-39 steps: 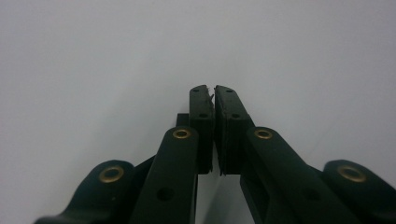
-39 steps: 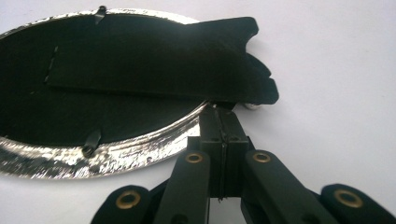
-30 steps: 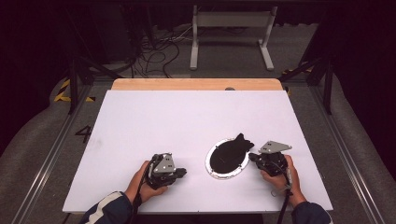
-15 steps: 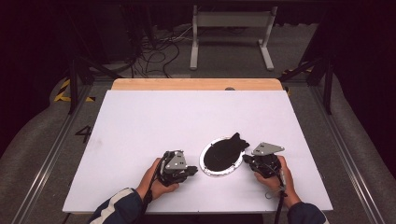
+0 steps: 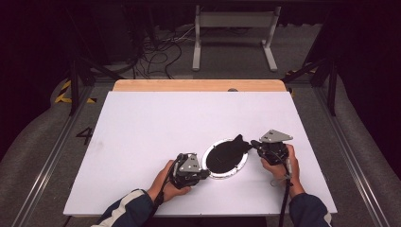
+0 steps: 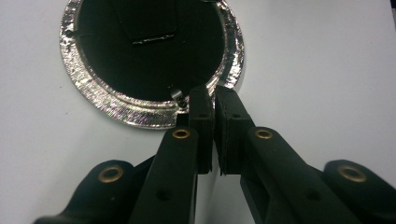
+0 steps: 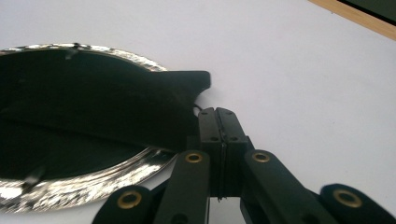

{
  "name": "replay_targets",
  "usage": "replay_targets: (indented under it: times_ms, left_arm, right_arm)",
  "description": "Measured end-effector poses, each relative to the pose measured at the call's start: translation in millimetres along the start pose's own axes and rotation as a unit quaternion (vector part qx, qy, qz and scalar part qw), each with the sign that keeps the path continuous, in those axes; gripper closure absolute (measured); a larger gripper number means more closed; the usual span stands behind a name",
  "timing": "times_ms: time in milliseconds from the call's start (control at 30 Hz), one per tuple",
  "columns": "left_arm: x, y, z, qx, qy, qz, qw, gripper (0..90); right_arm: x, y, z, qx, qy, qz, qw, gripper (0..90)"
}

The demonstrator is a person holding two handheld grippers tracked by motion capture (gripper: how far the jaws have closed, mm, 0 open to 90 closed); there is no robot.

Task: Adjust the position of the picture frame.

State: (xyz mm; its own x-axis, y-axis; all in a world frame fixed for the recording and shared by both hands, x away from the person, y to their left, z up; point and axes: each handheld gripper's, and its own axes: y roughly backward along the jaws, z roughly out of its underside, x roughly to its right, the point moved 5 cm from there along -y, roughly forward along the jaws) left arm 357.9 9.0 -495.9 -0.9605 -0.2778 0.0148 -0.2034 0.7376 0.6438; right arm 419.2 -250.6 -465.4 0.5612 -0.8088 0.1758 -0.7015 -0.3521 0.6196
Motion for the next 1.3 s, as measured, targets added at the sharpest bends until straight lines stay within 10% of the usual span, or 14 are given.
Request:
replay_targets:
  times_ms: [333,1300]
  left_arm:
    - [2.9,-6.3,-3.3,-0.017,-0.018,0.001,0.9997,86.4]
    - [5.3,-6.5,-2.7,-0.031,-0.018,0.001,0.9993,83.4]
  right_arm:
    - [9.7,-27.2,7.9,-0.036,-0.008,-0.007,0.9993,90.0]
    - [8.2,-23.9,12.1,-0.037,-0.01,-0.023,0.999,90.0]
